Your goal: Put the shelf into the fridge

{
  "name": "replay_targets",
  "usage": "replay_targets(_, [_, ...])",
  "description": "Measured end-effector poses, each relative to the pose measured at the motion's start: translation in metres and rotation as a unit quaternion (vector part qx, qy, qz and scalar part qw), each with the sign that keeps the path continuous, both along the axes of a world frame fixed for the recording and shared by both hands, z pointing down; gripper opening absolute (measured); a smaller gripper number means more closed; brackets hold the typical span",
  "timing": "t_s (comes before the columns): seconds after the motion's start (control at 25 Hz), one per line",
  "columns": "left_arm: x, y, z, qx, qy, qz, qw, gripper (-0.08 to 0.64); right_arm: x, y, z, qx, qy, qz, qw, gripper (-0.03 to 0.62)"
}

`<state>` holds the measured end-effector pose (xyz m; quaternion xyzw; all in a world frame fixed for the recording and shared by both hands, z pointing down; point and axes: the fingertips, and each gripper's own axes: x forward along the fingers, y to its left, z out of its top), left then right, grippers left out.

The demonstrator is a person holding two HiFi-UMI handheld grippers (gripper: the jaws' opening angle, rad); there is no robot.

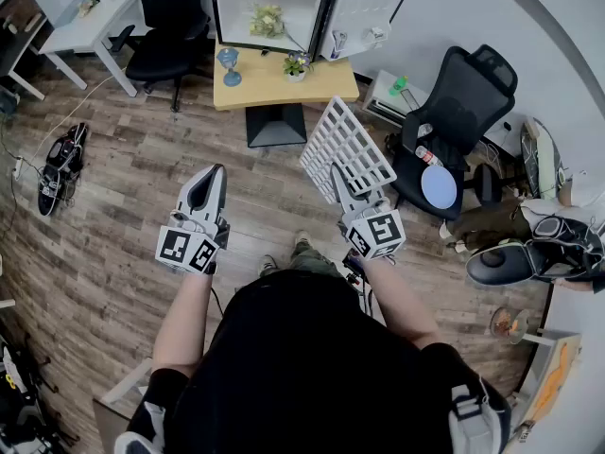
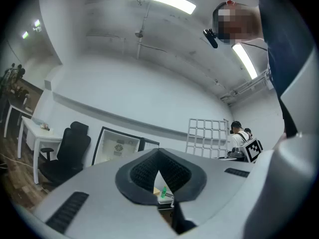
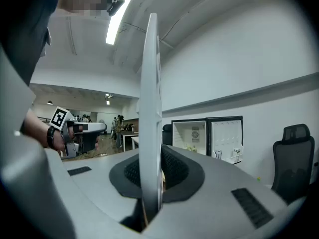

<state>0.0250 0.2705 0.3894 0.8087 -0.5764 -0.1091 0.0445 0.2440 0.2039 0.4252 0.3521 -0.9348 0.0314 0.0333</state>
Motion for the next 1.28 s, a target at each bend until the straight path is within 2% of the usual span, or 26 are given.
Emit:
replay_targets(0.4, [-0.006,-0.001,-0.003,0.004,0.008,0.001,1.0000,0.018,-0.011,-0.001,-0.006,0.008,0.007,-0.002,1.000,0.043])
replay_targets(0.64, [-0.010,-0.002,-0.001,0.004,0.011,-0.003,0.9999,0.018,-0.009,-0.003,-0.012,0.010,-0.015,-0.002,1.000,0.043])
replay_targets(1.28, [-0.026,0.025,-0.002,0.014,0.017,0.006,0.9997,0.018,-0.026,0.025,-0.025,0.038,-0.023,0.004,0.999,0.044])
